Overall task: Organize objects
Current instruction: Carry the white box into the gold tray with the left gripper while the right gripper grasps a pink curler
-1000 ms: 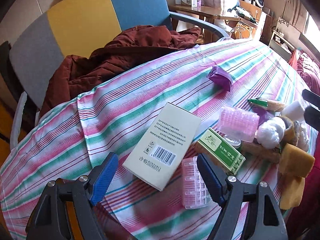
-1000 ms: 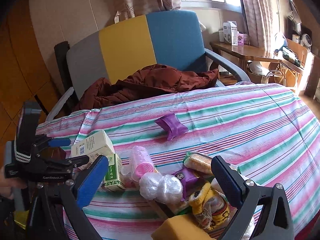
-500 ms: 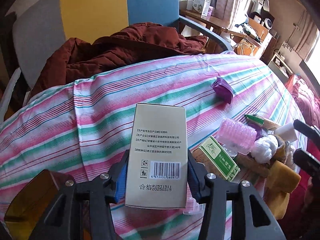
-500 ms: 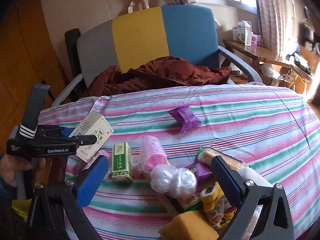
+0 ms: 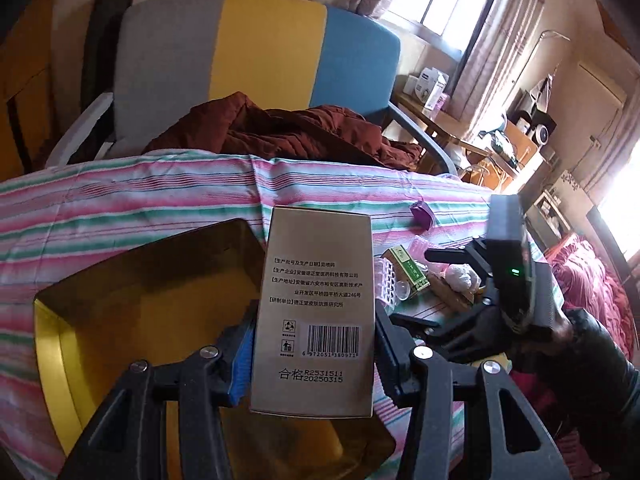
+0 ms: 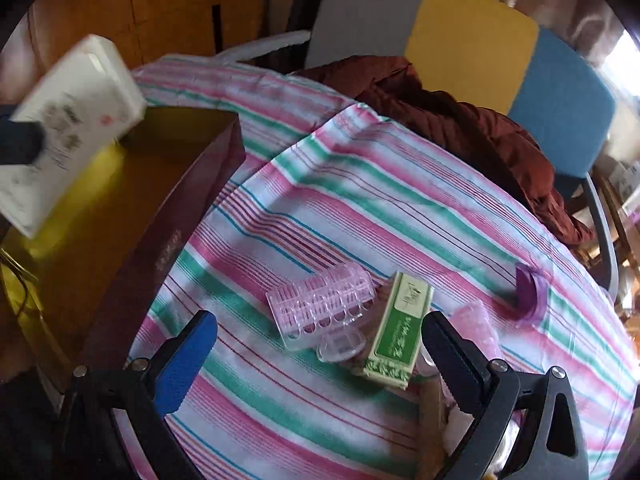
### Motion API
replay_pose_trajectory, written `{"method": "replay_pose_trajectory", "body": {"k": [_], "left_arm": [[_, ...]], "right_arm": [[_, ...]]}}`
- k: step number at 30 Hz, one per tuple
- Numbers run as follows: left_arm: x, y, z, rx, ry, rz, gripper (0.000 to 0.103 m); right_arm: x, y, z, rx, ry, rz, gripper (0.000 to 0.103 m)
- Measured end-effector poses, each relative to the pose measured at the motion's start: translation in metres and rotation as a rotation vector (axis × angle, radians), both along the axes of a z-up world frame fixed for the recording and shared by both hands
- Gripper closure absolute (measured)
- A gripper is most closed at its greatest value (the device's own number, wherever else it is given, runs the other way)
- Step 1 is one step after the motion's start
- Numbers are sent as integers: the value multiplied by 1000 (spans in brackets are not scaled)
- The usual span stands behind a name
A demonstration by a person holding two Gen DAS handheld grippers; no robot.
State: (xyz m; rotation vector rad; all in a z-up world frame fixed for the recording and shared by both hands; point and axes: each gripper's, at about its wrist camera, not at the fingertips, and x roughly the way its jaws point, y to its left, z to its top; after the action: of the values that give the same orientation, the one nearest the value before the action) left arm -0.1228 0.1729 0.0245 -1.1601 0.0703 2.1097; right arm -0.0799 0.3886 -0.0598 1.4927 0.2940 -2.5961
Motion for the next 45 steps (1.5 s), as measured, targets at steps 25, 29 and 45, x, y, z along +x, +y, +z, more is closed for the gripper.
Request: {"method": "replay_pose_trajectory", "body": {"k": [25, 29, 45], "left_arm": [[54, -171, -65, -59, -82, 359, 51], [60, -177, -64, -53, -67, 351, 51], [54, -179, -84, -138, -97, 404, 49]], "right_arm": [[1, -12, 37, 0, -11, -64, 64], [10, -6, 28, 32, -60, -55, 33], [-20, -12, -23, 188, -133, -118, 52]]}}
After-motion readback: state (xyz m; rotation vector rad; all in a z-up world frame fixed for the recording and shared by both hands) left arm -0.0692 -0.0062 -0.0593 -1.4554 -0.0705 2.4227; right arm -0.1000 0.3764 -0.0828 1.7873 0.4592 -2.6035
